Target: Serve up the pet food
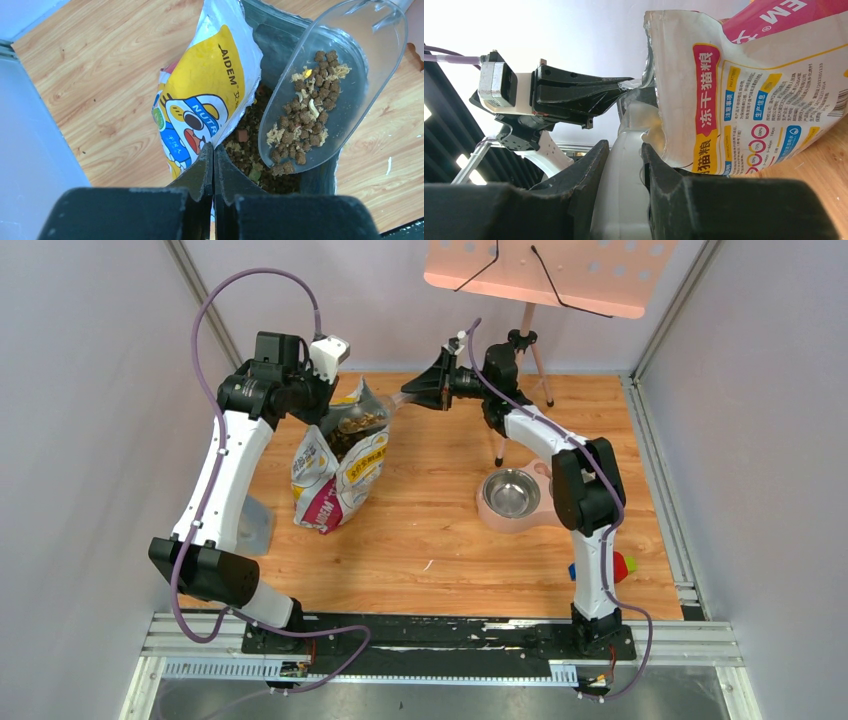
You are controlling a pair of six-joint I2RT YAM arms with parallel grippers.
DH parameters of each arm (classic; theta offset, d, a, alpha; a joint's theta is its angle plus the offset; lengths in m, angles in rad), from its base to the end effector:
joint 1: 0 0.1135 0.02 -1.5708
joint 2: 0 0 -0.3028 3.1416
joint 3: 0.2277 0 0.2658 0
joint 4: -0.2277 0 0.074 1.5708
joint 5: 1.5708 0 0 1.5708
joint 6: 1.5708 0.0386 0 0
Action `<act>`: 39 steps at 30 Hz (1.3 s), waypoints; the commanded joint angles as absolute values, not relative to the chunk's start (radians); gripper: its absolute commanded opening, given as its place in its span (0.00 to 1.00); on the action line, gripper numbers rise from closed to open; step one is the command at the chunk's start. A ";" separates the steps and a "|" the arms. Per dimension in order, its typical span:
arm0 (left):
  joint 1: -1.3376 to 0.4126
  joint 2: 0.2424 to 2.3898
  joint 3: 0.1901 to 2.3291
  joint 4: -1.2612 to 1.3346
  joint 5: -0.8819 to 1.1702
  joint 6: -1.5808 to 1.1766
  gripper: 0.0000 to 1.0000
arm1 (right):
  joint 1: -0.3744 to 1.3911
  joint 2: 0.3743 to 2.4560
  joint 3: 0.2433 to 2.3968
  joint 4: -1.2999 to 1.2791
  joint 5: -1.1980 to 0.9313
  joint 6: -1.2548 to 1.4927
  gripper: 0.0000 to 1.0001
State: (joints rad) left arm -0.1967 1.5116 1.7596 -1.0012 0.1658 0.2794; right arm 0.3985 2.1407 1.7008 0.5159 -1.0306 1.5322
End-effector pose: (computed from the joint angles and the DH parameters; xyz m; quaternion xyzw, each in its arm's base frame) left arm 0.3127 -0.0688 0.4608 0.2476 0.8809 -0.0595 0.3989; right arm 0.4819 0.2388 0.3196 0.0127 0.6930 0.7154 0.0878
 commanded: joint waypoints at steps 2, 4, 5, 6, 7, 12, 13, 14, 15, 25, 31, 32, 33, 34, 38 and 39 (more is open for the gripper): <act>-0.198 1.508 1.773 -0.908 0.153 0.320 0.00 | 0.376 2.086 1.725 0.514 -1.016 1.510 0.00; -0.198 1.505 1.764 -0.903 0.146 0.325 0.00 | 0.367 2.070 1.714 0.500 -1.011 1.502 0.00; -0.198 1.506 1.761 -0.904 0.145 0.327 0.00 | 0.362 2.060 1.707 0.495 -1.010 1.499 0.00; -0.198 1.508 1.761 -0.913 0.144 0.332 0.00 | 0.359 2.053 1.698 0.491 -1.011 1.497 0.00; -0.198 1.514 1.762 -0.920 0.144 0.336 0.00 | 0.354 2.045 1.688 0.493 -1.013 1.495 0.00; -0.198 1.512 1.752 -0.926 0.136 0.360 0.00 | 0.331 2.001 1.635 0.498 -1.014 1.487 0.00; -0.198 1.511 1.748 -0.920 0.130 0.369 0.00 | 0.326 1.992 1.625 0.498 -1.015 1.485 0.00; -0.198 1.511 1.747 -0.918 0.126 0.372 0.00 | 0.323 1.981 1.617 0.497 -1.014 1.480 0.00; -0.197 1.512 1.746 -0.915 0.122 0.378 0.00 | 0.319 1.971 1.609 0.496 -1.015 1.475 0.00; -0.197 1.500 1.736 -0.891 0.124 0.368 0.00 | 0.257 1.877 1.512 0.440 -1.022 1.390 0.00; -0.197 1.489 1.717 -0.863 0.142 0.336 0.00 | 0.198 1.793 1.422 0.377 -1.022 1.314 0.00; -0.197 1.488 1.714 -0.856 0.146 0.326 0.00 | 0.189 1.778 1.405 0.368 -1.024 1.301 0.00; -0.198 1.488 1.711 -0.852 0.152 0.322 0.00 | 0.178 1.765 1.390 0.358 -1.029 1.288 0.00; -0.199 1.490 1.712 -0.849 0.154 0.314 0.00 | 0.169 1.752 1.372 0.346 -1.032 1.276 0.00; -0.197 1.501 1.722 -0.839 0.161 0.301 0.00 | 0.114 1.703 1.308 0.297 -1.040 1.232 0.00; -0.198 1.502 1.725 -0.838 0.163 0.298 0.00 | 0.099 1.691 1.290 0.286 -1.042 1.218 0.00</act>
